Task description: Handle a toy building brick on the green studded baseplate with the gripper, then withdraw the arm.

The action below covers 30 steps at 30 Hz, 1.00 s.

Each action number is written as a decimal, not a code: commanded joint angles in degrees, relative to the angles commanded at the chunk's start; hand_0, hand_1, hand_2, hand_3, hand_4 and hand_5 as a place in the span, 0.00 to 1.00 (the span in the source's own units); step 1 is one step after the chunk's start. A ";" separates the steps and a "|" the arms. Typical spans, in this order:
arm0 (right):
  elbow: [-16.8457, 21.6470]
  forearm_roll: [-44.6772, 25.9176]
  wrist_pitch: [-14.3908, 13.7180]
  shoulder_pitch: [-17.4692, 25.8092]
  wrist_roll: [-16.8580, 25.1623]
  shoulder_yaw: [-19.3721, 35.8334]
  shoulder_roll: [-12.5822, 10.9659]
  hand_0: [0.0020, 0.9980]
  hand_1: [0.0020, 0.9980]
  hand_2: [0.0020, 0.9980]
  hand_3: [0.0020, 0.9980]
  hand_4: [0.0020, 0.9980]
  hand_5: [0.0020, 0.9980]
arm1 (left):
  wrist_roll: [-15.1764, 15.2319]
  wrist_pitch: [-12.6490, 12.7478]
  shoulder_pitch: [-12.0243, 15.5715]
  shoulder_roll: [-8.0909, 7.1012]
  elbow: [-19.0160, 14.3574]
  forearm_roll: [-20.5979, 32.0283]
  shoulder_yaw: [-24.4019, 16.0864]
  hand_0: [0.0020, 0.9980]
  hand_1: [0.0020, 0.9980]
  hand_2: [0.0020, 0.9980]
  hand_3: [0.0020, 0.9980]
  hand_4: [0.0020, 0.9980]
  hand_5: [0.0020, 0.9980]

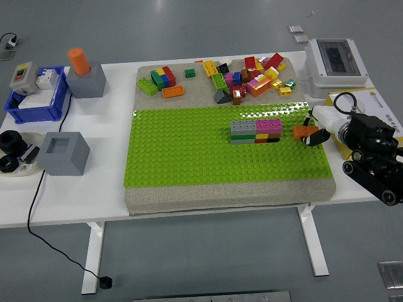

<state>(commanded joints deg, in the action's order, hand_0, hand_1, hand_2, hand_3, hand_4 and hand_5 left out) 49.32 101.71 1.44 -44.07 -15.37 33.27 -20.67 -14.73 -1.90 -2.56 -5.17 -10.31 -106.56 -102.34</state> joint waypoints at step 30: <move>5.72 5.13 -1.67 0.46 0.39 2.06 -1.99 0.81 0.78 0.81 0.59 0.57 0.24 | 0.59 0.23 0.12 0.11 0.00 1.02 0.04 0.79 0.81 0.75 0.45 1.00 0.87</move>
<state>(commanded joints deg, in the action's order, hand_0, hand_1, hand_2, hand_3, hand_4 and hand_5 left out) 55.04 106.84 -0.23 -43.62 -14.98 35.33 -22.67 -14.14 -1.67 -2.44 -5.06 -10.31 -105.54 -102.29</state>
